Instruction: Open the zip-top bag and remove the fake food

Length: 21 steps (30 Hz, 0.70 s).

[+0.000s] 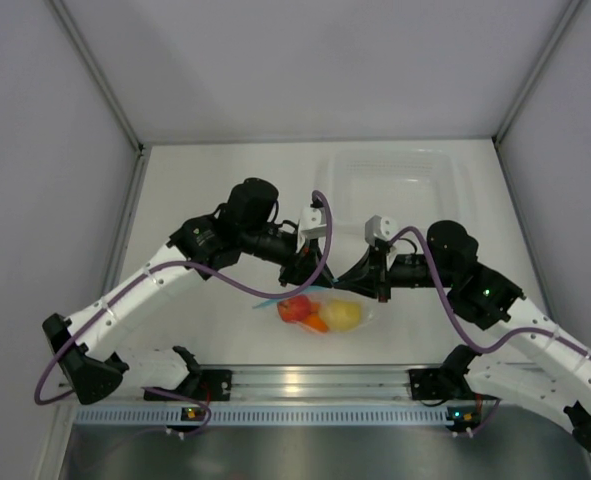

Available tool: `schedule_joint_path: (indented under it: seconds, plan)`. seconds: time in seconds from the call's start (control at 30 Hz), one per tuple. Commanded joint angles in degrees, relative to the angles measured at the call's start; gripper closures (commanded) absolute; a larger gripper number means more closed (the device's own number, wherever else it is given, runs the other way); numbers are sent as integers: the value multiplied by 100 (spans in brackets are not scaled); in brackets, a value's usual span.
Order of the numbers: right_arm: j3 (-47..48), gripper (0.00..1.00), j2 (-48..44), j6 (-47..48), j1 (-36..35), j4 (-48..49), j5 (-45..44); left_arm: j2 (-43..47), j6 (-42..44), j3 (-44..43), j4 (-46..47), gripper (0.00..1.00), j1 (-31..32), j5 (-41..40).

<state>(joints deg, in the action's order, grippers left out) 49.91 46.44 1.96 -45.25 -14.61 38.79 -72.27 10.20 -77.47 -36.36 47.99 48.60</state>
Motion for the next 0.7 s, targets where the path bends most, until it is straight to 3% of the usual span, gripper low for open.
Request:
schedule_joint_path:
  seconds: [0.0, 0.03, 0.67]
  plan:
    - [177, 100, -126, 77, -89, 336, -81, 55, 53, -101, 226, 93, 9, 264]
    - [177, 100, -135, 77, -89, 345, -99, 64, 53, -93, 234, 100, 9, 255]
    - [89, 100, -574, -406, -80, 556, -925, 196, 141, 101, 226, 100, 9, 334]
